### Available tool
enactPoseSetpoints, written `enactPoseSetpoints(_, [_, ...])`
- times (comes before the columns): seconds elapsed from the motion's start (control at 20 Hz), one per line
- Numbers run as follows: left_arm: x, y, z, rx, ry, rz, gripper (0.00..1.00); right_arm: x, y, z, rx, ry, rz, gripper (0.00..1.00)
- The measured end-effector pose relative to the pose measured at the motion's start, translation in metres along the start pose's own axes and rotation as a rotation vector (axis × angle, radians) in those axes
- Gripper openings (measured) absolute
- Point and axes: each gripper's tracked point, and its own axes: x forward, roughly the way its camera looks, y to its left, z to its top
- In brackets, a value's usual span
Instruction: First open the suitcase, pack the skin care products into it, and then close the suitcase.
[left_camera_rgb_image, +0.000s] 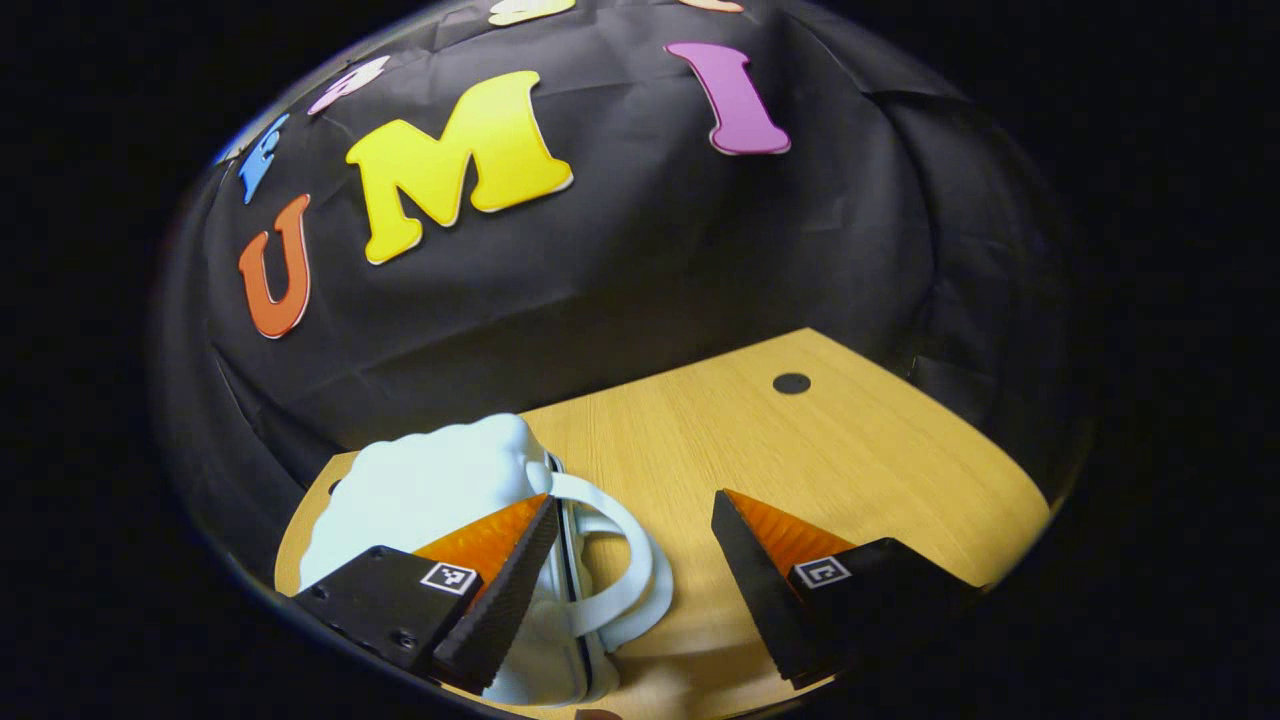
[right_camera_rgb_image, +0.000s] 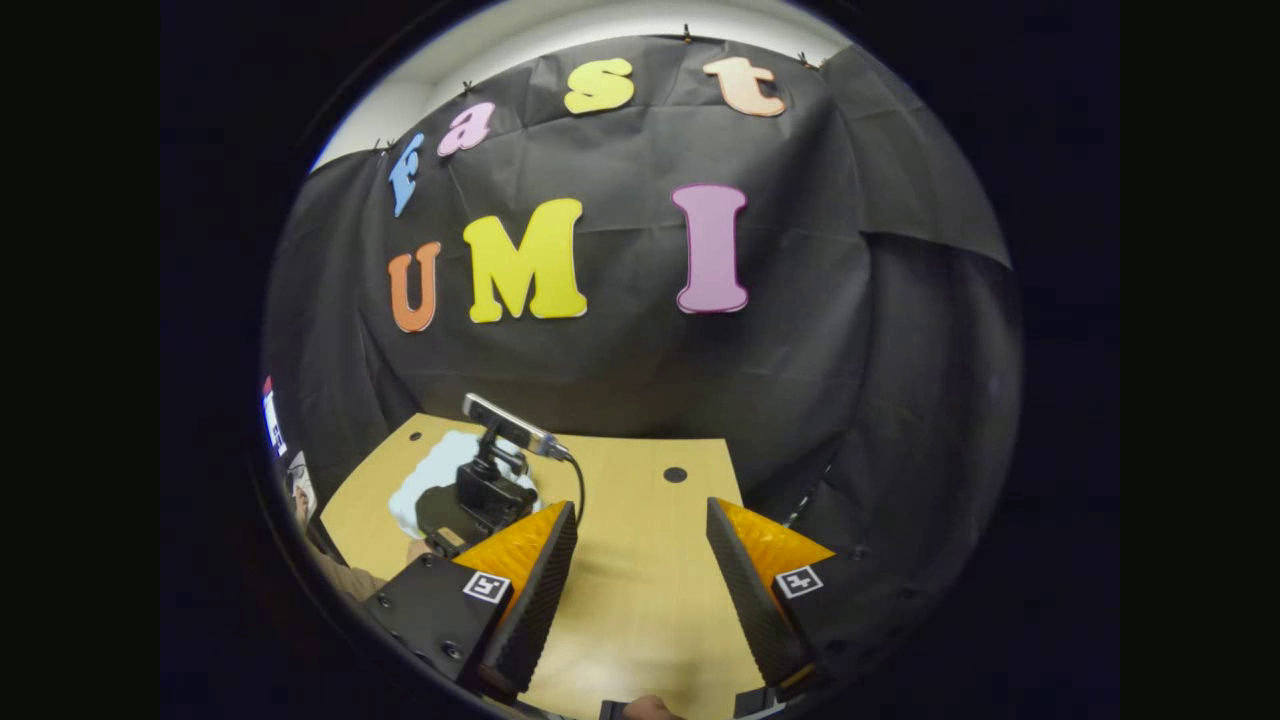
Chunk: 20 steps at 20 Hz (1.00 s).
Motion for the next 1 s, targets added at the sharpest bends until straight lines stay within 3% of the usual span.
enactPoseSetpoints(0.2, [-0.047,0.059,0.062,-0.108,-0.107,0.037,0.98,0.004,0.024,0.017,-0.028,-0.033,-0.020,0.76])
enactPoseSetpoints(0.3, [-0.079,0.100,0.080,-0.085,-0.135,0.118,0.98,0.009,0.046,0.024,-0.037,-0.047,-0.021,0.78])
enactPoseSetpoints(0.4, [-0.102,0.127,0.093,-0.057,-0.177,0.145,0.98,0.016,0.072,0.028,-0.049,-0.061,-0.020,0.78])
enactPoseSetpoints(0.7, [-0.184,0.206,0.109,-0.145,-0.264,0.181,0.98,0.035,0.170,0.027,-0.025,-0.087,0.023,0.78])
enactPoseSetpoints(0.75, [-0.195,0.218,0.110,-0.167,-0.268,0.179,0.94,0.036,0.184,0.027,-0.024,-0.094,0.027,0.78])
enactPoseSetpoints(0.8, [-0.204,0.228,0.110,-0.185,-0.274,0.180,0.98,0.037,0.198,0.028,-0.022,-0.100,0.032,0.78])
enactPoseSetpoints(1.0, [-0.225,0.266,0.107,-0.199,-0.299,0.193,0.98,0.038,0.243,0.030,-0.023,-0.117,0.054,0.78])
